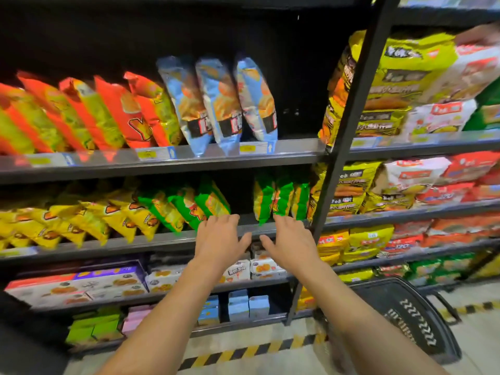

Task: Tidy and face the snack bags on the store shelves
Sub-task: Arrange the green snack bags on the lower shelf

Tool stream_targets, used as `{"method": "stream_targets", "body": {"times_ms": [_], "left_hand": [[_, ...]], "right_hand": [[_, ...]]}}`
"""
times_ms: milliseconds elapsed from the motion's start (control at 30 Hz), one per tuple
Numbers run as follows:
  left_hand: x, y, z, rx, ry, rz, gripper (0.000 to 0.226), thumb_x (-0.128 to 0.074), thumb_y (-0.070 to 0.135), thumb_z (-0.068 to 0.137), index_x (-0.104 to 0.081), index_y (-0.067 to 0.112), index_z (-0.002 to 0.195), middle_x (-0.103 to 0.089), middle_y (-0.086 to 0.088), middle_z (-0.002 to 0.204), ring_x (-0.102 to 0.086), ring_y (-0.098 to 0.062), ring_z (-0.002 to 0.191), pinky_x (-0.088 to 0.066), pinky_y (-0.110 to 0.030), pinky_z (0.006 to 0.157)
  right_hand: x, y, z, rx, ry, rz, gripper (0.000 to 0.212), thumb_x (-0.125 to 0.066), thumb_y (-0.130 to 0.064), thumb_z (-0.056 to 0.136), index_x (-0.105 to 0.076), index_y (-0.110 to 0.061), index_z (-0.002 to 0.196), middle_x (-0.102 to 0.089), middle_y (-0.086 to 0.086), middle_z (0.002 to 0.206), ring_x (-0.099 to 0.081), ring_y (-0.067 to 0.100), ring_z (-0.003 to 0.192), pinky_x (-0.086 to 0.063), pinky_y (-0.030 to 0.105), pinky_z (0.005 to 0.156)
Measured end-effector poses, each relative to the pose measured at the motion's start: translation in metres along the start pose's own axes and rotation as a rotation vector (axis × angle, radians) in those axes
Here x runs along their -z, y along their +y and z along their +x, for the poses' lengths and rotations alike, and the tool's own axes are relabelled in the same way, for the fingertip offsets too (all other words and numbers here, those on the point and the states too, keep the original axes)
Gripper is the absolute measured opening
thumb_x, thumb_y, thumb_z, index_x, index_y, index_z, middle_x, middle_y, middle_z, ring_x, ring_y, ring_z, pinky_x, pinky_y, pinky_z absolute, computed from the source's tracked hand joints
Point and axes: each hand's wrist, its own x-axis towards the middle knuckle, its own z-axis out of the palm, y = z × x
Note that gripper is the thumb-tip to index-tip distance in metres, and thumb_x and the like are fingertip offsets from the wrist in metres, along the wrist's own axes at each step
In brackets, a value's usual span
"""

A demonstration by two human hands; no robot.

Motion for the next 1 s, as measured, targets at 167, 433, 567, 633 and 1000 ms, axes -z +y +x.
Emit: {"method": "stream_targets", "body": {"times_ms": [167,433,567,633,1000], "left_hand": [[-0.008,-0.029,0.01,-0.002,-0.02,-0.026,0.065,-0.045,0.06,0.103,-0.045,0.023,0.155,-0.056,-0.002,0.15,-0.05,-0.027,0.137,-0.042,-0.044,0.11],[-0.019,-0.033,0.061,0.042,0.003,-0.022,0.069,-0.049,0.061,0.102,-0.039,0.02,0.157,-0.046,-0.004,0.158,-0.039,-0.027,0.148,-0.033,-0.043,0.119],[-0.027,-0.046,0.089,0.08,0.015,-0.037,0.073,-0.053,0.057,0.101,-0.034,0.018,0.16,-0.041,-0.003,0.161,-0.037,-0.027,0.148,-0.031,-0.043,0.122],[-0.031,-0.056,0.103,0.115,0.031,-0.023,0.074,-0.055,0.056,0.101,-0.033,0.018,0.161,-0.037,-0.004,0.164,-0.033,-0.027,0.152,-0.029,-0.044,0.125],[-0.069,-0.101,0.163,0.154,-0.074,0.109,0.051,-0.052,0.055,0.103,-0.049,0.022,0.143,-0.06,-0.008,0.137,-0.052,-0.032,0.129,-0.038,-0.042,0.108]], "right_hand": [[-0.01,-0.029,0.009,-0.011,0.032,0.074,0.071,-0.048,-0.054,0.105,-0.028,-0.014,0.161,-0.04,0.007,0.161,-0.039,0.028,0.145,-0.038,0.043,0.115],[-0.026,-0.019,0.057,-0.013,0.128,0.145,0.076,-0.049,-0.057,0.104,-0.025,-0.015,0.162,-0.034,0.006,0.165,-0.032,0.026,0.15,-0.033,0.041,0.121],[-0.037,-0.013,0.09,-0.013,0.147,0.178,0.079,-0.049,-0.059,0.103,-0.022,-0.015,0.163,-0.03,0.005,0.167,-0.031,0.026,0.151,-0.035,0.041,0.119],[-0.042,-0.008,0.107,-0.03,0.171,0.19,0.08,-0.048,-0.059,0.103,-0.021,-0.015,0.163,-0.028,0.005,0.168,-0.029,0.026,0.152,-0.036,0.04,0.118],[-0.071,0.001,0.193,-0.361,0.175,0.216,0.068,-0.05,-0.063,0.1,-0.043,-0.009,0.142,-0.053,0.011,0.138,-0.057,0.035,0.123,-0.049,0.042,0.085]]}}
